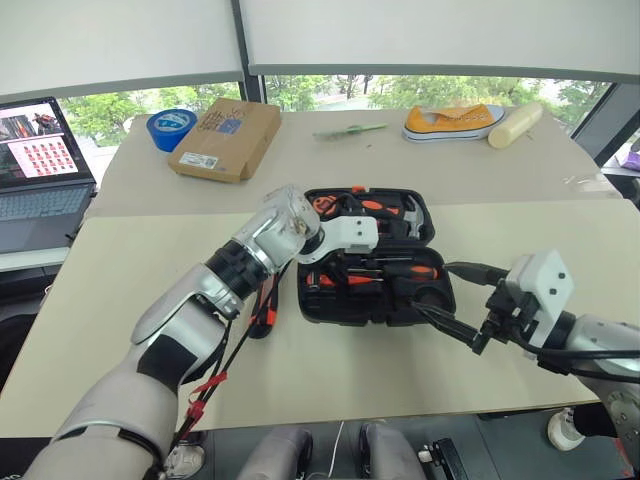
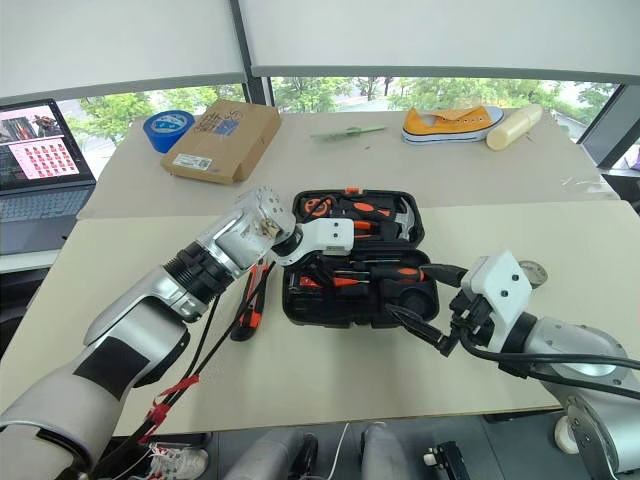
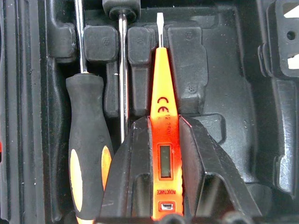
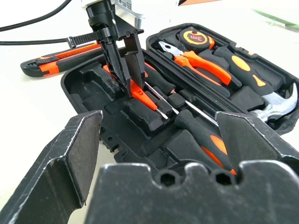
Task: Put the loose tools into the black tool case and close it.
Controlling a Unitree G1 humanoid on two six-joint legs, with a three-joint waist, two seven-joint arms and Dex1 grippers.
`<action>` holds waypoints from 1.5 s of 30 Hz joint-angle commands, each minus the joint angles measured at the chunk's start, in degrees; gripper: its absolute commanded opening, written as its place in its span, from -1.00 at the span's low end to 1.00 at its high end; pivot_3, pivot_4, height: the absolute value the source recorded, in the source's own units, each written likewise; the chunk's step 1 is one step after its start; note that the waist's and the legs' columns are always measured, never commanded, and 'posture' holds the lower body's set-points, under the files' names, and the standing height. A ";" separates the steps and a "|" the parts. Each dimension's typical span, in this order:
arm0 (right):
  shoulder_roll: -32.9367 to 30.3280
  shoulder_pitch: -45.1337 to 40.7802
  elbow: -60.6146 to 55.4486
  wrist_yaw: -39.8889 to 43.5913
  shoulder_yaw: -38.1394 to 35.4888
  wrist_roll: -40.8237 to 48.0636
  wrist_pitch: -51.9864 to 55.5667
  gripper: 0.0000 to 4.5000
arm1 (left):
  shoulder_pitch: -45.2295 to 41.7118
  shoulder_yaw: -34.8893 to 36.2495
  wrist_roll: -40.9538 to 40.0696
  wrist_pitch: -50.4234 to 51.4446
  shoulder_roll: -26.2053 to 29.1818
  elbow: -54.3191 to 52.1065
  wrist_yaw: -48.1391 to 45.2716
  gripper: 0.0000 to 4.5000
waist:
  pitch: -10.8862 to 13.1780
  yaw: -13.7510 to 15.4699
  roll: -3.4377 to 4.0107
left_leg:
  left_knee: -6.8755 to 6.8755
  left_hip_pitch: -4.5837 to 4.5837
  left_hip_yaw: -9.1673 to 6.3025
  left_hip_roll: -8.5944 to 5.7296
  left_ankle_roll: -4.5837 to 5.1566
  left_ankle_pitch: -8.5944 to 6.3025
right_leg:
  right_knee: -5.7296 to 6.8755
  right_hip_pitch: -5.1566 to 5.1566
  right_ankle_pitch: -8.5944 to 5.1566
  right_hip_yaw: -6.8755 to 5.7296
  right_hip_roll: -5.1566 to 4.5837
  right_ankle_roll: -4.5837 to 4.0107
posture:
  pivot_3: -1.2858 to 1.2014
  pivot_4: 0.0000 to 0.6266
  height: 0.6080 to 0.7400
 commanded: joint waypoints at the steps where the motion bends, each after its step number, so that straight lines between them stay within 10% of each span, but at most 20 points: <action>1: 0.37 0.02 -1.88 -0.62 -1.34 1.55 -0.18 1.00 | -0.07 0.25 1.61 -1.59 0.42 0.00 0.19 -0.83 | 0.00 0.00 0.00 | 0.00 0.00 0.00 0.00 0.00 0.00 | 0.00 0.00 0.00 0.00 0.00 0.00 | 0.03 -0.52 0.92; 9: 0.44 -0.37 -1.40 -0.50 0.11 1.99 -0.46 1.00 | -1.34 6.03 -4.38 4.05 6.45 -10.02 -7.32 0.58 | 0.00 -0.43 0.00 | 0.00 -0.08 0.01 0.00 0.00 0.00 | 0.16 -0.12 0.00 0.01 0.00 0.00 | 0.03 -0.52 0.92; 12: 0.14 -0.80 -0.50 -0.10 0.20 1.93 -0.67 1.00 | -0.06 9.72 -7.24 3.79 9.55 -13.45 -8.73 0.58 | 0.00 -0.52 0.01 | 0.00 -0.06 0.01 0.00 0.00 0.00 | 0.16 -0.12 0.00 -0.01 0.01 0.00 | 0.03 -0.52 0.92; 22: -1.69 -2.80 1.87 1.82 0.09 2.08 -0.54 1.00 | 17.74 24.05 -15.55 -17.73 6.95 -9.88 -0.63 -0.95 | -0.04 -0.32 0.07 | 0.01 0.10 0.00 0.01 -0.01 0.01 | 0.09 0.00 0.00 -0.03 -0.04 -0.01 | 0.03 -0.52 0.92; 45: -1.05 -6.36 3.05 0.81 1.59 3.59 1.19 1.00 | 19.98 18.08 -6.11 -32.80 1.56 9.50 5.84 -0.99 | -0.17 0.26 0.05 | 0.07 0.17 0.02 0.00 0.00 -0.01 | -0.14 0.17 0.00 0.00 -0.18 -0.01 | 0.03 -0.52 0.92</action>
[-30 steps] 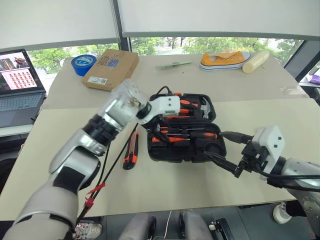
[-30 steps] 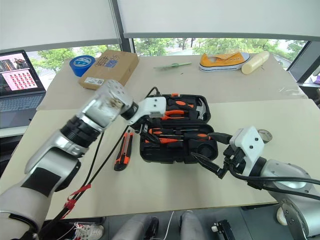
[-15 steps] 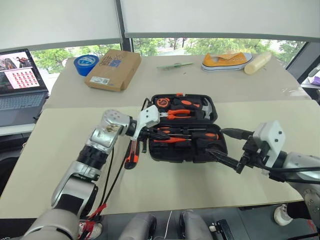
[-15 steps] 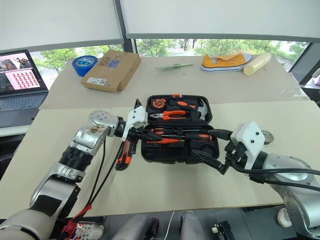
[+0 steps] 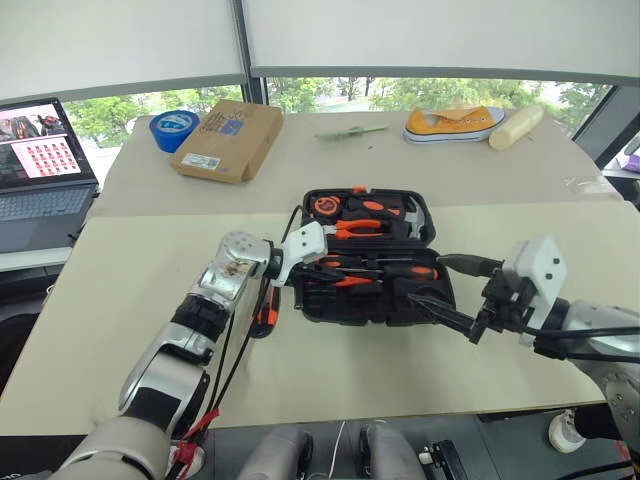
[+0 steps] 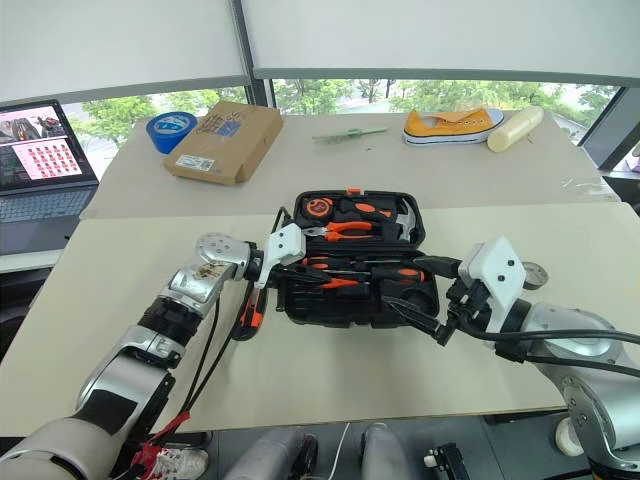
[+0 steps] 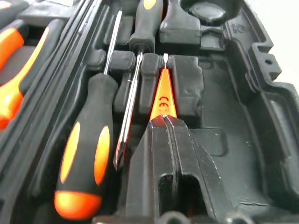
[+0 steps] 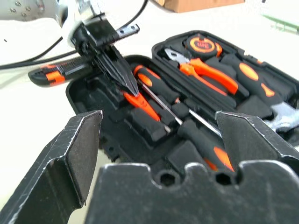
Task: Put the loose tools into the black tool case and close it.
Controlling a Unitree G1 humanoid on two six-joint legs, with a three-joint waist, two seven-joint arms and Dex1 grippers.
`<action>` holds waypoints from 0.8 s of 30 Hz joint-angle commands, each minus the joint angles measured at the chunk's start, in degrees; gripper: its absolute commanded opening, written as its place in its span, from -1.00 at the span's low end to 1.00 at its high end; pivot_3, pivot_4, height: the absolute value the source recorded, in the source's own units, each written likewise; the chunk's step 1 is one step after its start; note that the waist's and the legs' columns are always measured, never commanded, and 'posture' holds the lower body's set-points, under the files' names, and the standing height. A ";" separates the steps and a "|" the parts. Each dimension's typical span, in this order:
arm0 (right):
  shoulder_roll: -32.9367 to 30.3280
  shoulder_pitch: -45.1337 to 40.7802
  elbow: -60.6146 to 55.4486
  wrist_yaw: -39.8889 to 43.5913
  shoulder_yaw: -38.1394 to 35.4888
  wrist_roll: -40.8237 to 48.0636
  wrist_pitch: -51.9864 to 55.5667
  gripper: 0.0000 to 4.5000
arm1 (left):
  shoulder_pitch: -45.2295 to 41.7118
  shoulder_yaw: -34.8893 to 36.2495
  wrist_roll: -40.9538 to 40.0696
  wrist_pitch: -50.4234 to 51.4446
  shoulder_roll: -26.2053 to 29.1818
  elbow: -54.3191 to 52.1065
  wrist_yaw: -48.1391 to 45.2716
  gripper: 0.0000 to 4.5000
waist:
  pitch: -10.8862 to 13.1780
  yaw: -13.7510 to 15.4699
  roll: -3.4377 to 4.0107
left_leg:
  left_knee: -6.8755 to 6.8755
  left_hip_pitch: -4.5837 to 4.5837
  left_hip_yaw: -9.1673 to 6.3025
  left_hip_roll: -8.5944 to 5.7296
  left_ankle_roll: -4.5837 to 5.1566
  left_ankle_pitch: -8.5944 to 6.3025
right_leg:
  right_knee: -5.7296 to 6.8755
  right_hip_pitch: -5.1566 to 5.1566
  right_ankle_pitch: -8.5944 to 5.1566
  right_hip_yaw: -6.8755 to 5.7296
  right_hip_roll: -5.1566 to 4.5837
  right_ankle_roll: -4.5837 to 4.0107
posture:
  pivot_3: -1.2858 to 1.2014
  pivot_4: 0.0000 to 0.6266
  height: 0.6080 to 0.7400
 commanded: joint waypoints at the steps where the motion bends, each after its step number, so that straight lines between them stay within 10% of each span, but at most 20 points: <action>1: 0.28 -0.70 -1.11 -0.76 -0.85 1.57 0.50 1.00 | 0.29 -2.39 3.97 -1.43 0.52 4.64 0.49 -0.99 | -0.06 -0.02 0.01 | 0.00 0.00 0.00 0.00 0.00 0.00 | 0.00 0.00 0.00 0.00 0.00 0.00 | 0.03 -0.52 0.92; 14: 0.45 -5.06 2.48 0.50 2.49 -0.39 -0.76 1.00 | 0.42 12.99 -10.84 19.51 12.55 -21.07 -2.20 -0.99 | -0.16 -1.26 -0.03 | -0.01 -0.14 0.00 0.04 0.00 0.00 | 0.32 -0.25 0.00 0.02 0.06 0.00 | 0.03 -0.52 0.92; 24: -0.67 -12.95 9.46 9.34 8.83 -1.29 -3.34 1.00 | 29.83 37.21 -19.65 41.91 32.56 -48.97 5.27 0.44 | -0.32 -2.20 0.30 | -0.51 0.27 0.07 0.09 -0.04 0.02 | 0.21 -0.14 0.00 0.02 0.17 -0.01 | 0.03 -0.52 0.92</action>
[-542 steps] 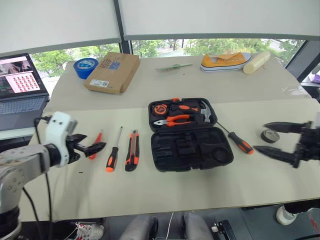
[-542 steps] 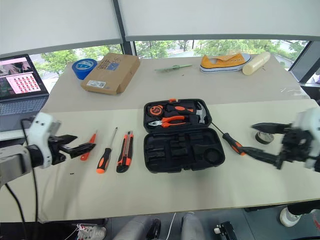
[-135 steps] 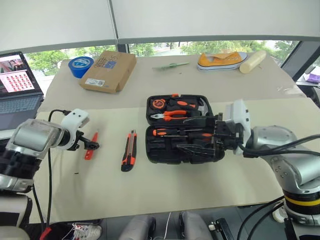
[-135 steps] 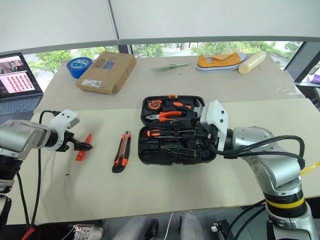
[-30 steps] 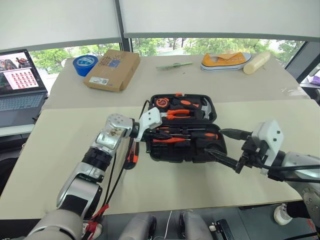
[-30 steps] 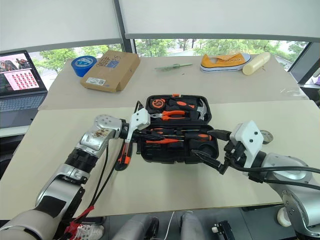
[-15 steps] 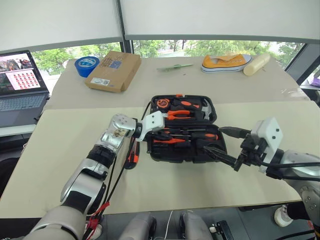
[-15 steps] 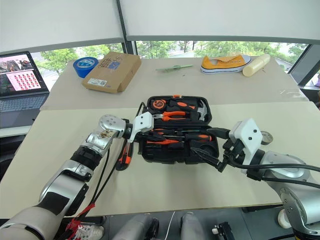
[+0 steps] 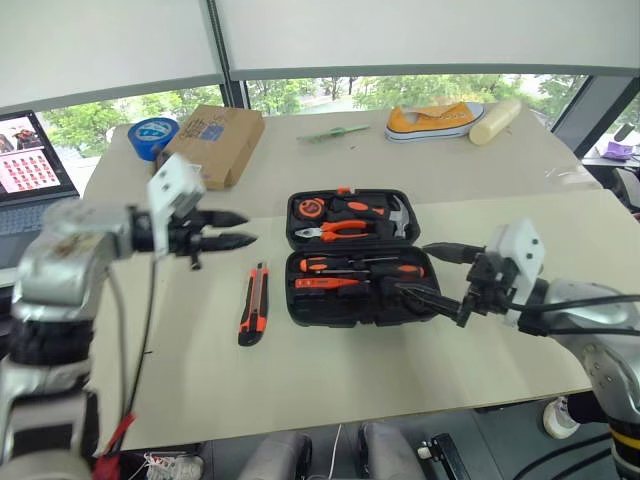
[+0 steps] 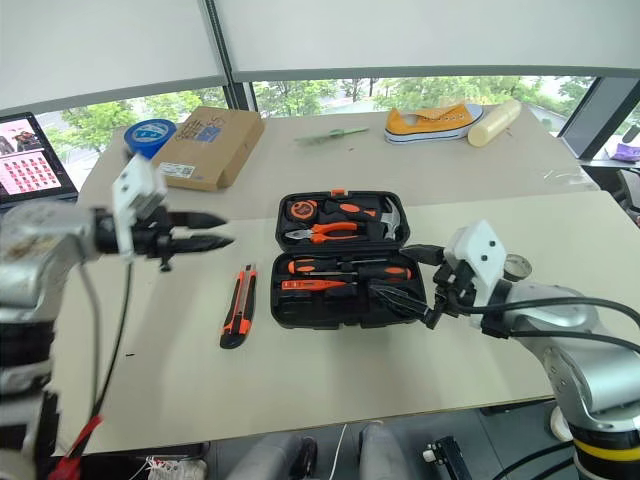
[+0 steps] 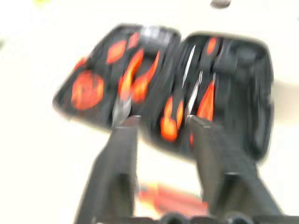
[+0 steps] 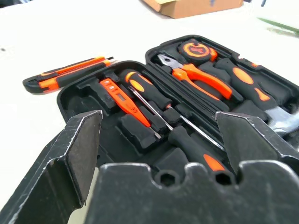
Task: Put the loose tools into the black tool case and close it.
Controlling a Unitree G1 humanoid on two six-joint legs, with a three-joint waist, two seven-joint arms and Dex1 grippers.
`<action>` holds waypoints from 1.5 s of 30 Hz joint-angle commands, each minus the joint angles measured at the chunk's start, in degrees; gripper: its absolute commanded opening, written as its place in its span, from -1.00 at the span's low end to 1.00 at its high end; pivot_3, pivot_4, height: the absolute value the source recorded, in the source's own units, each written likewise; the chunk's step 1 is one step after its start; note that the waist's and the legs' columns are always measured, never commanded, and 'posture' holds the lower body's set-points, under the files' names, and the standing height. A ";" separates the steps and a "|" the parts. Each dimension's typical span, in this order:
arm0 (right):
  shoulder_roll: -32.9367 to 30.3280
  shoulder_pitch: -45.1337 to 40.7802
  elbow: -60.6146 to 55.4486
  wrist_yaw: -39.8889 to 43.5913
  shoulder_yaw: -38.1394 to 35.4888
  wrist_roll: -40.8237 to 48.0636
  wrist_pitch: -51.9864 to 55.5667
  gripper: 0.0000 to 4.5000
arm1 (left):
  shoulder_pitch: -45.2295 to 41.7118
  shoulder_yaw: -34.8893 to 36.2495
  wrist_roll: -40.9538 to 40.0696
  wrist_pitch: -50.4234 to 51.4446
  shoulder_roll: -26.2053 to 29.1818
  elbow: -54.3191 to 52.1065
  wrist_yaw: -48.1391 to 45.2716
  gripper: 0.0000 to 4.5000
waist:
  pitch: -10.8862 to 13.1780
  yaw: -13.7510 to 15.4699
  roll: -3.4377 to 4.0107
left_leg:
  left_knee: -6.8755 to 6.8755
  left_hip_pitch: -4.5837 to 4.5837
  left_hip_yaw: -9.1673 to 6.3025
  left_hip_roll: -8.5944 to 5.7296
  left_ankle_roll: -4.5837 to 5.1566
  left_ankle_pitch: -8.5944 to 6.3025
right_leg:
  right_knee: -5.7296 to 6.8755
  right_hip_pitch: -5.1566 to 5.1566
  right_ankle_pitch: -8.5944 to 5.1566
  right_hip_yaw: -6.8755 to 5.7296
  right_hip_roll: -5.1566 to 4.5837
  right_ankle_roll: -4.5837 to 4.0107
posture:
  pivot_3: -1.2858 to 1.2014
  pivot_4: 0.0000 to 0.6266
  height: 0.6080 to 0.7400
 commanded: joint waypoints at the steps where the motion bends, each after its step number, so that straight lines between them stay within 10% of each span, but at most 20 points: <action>1: -0.99 -2.95 1.39 4.28 1.43 0.06 -2.18 1.00 | 9.23 9.77 -1.55 4.48 3.34 -6.87 4.04 0.62 | 0.05 0.22 -0.07 | 0.00 0.00 0.00 0.00 0.00 0.00 | -0.05 0.01 0.00 0.00 0.03 0.00 | 0.03 -0.52 0.92; 3: -1.13 -4.47 2.53 5.95 2.25 0.02 -2.44 1.00 | 15.85 13.70 -1.64 6.06 4.09 -9.14 5.26 0.95 | 0.07 0.76 -0.09 | -0.03 0.00 -0.03 0.00 0.00 -0.01 | -0.24 0.02 0.00 -0.01 0.10 -0.01 | 0.03 -0.52 0.92; 8: -0.95 -7.25 4.84 8.21 4.22 -1.20 -3.07 1.00 | 24.75 17.72 -3.81 10.03 3.82 -15.42 8.72 0.98 | 0.09 2.01 -0.07 | -0.14 0.26 0.00 -0.01 -0.13 -0.16 | -0.58 0.11 -0.01 0.01 -0.03 -0.02 | 0.03 -0.52 0.92; 19: -0.87 -3.55 1.84 7.30 2.57 -0.96 -2.52 1.00 | 5.88 -1.90 -7.47 43.59 -6.51 -27.53 33.88 0.98 | 0.07 2.78 -0.10 | -0.11 0.22 0.02 -0.02 -0.07 -0.10 | -0.54 0.25 0.02 0.04 -0.09 -0.02 | 0.03 -0.52 0.92; 26: 0.87 1.21 -2.03 4.28 1.96 -0.05 -2.00 1.00 | 1.43 -13.03 -3.12 46.57 -16.02 -23.04 44.93 0.98 | 0.11 2.71 -0.17 | -0.12 0.21 0.03 0.00 -0.14 -0.09 | -0.26 0.21 0.01 0.11 -0.07 -0.02 | 0.03 -0.52 0.92; 38: 1.88 2.73 -3.30 0.36 0.87 -0.98 -2.88 1.00 | -3.70 -19.59 -2.26 47.43 -15.35 -17.94 47.52 0.98 | 0.10 3.15 -0.14 | -0.11 0.32 0.04 -0.02 -0.28 -0.07 | -0.24 0.24 0.00 0.11 -0.07 -0.02 | 0.03 -0.52 0.92; 45: 0.65 2.28 -2.87 1.22 0.72 -2.30 -3.69 1.00 | -2.90 -18.38 -2.68 45.78 -13.09 -16.78 46.29 -0.02 | 0.10 3.00 -0.14 | -0.13 0.31 0.04 -0.02 -0.29 -0.05 | -0.24 0.22 0.00 0.11 -0.06 -0.03 | 0.03 -0.52 0.92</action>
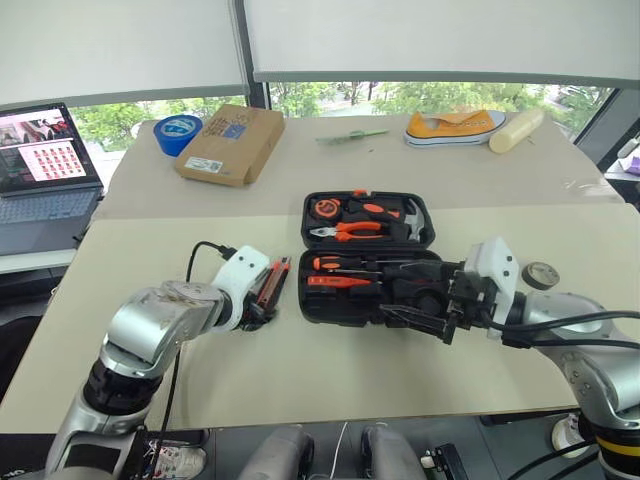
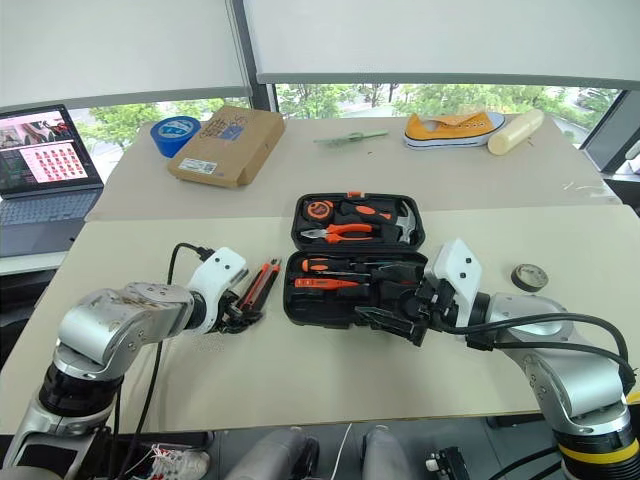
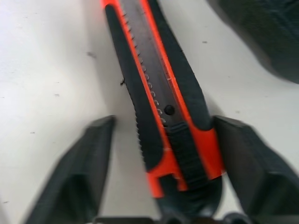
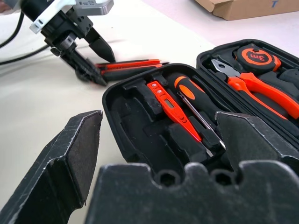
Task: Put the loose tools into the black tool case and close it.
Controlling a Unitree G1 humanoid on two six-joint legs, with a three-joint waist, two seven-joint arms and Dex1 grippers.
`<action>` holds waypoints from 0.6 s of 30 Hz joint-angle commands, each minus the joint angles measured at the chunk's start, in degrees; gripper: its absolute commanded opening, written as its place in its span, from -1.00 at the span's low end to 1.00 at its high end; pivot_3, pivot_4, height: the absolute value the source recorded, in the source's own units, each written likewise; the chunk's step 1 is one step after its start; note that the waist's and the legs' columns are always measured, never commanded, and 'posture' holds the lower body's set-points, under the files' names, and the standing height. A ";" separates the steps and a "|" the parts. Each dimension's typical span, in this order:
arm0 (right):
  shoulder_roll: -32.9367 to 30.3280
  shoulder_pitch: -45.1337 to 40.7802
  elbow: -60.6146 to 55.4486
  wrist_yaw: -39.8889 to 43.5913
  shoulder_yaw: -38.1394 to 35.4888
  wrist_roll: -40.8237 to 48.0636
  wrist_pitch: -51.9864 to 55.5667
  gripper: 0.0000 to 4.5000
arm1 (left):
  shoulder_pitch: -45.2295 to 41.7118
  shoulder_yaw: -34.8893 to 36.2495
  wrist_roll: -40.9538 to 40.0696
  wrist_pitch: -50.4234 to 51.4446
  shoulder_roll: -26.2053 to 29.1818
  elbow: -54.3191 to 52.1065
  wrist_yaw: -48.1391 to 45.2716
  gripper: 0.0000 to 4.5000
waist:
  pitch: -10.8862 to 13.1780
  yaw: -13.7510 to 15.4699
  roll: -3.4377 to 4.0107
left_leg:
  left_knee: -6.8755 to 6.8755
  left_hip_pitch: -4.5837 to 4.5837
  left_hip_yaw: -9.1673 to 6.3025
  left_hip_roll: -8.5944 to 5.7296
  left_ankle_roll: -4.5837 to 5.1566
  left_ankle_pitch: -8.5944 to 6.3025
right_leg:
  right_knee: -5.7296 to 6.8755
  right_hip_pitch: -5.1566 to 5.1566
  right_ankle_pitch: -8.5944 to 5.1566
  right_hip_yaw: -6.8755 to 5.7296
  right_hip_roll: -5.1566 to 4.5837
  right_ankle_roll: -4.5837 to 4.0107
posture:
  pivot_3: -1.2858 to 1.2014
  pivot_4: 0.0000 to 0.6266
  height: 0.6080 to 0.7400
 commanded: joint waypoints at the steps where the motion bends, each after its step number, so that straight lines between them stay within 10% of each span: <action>1: -1.35 -1.00 -1.20 0.59 -2.48 0.00 -1.49 1.00 | 1.72 1.11 0.21 -1.17 2.28 1.94 -0.84 -0.20 | 0.00 -0.05 0.00 | 0.00 0.00 0.00 0.00 0.00 0.00 | 0.00 0.00 0.00 0.00 0.00 0.00 | 0.03 -0.52 0.92; 6: -3.63 0.29 -2.60 3.51 -4.89 5.53 1.96 1.00 | 1.56 3.08 1.81 -13.48 11.70 9.74 -7.42 -0.23 | 0.00 -0.61 0.00 | -0.06 0.01 0.00 0.05 -0.04 0.03 | 0.01 -0.06 -0.02 0.01 0.04 -0.04 | 0.03 -0.52 0.92; 10: -6.02 2.06 -2.88 4.59 -7.13 5.98 2.31 1.00 | -4.91 0.13 7.81 -44.87 19.80 21.91 -22.57 -0.23 | 0.02 -0.84 -0.02 | -0.13 -0.05 -0.01 0.08 -0.06 0.04 | 0.02 -0.16 -0.08 -0.02 0.01 -0.15 | 0.03 -0.52 0.92; 18: -8.44 6.65 -2.32 5.47 -10.67 3.87 0.75 1.00 | -18.77 -6.65 7.05 -68.52 14.25 29.33 -49.74 -0.23 | 0.04 0.46 -0.04 | 0.03 -0.16 -0.02 -0.10 0.28 -0.09 | -0.66 0.01 0.06 -0.15 -0.21 -0.02 | 0.03 -0.52 0.92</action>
